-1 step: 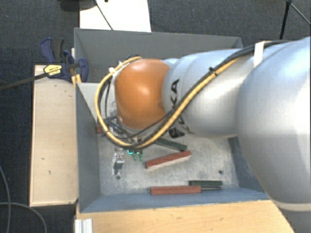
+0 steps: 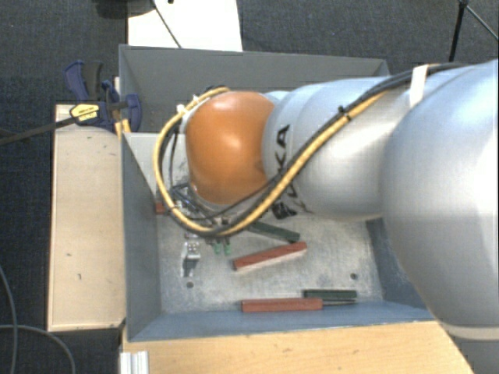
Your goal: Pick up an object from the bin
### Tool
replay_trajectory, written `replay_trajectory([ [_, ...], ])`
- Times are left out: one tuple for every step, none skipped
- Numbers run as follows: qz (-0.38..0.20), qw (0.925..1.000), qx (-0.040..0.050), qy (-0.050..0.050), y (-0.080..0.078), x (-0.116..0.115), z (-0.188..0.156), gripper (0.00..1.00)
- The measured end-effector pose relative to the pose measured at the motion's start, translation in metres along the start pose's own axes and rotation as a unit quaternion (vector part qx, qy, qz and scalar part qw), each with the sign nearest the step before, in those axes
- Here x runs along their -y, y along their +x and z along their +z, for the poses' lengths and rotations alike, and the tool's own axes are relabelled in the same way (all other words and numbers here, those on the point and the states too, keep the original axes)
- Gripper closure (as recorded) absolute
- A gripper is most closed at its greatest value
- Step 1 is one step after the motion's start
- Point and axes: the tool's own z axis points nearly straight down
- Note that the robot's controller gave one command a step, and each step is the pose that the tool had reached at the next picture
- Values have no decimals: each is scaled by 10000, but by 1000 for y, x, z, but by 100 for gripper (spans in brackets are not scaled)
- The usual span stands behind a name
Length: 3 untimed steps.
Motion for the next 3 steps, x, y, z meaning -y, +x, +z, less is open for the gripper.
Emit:
replay_trajectory([
  [-622, 9981, 14, -3, -30, 26, 53, 0],
  [-620, 9980, 1, -75, -69, 83, 93, 0],
  [-1393, 9902, -23, 2, -37, 116, 40, 0],
])
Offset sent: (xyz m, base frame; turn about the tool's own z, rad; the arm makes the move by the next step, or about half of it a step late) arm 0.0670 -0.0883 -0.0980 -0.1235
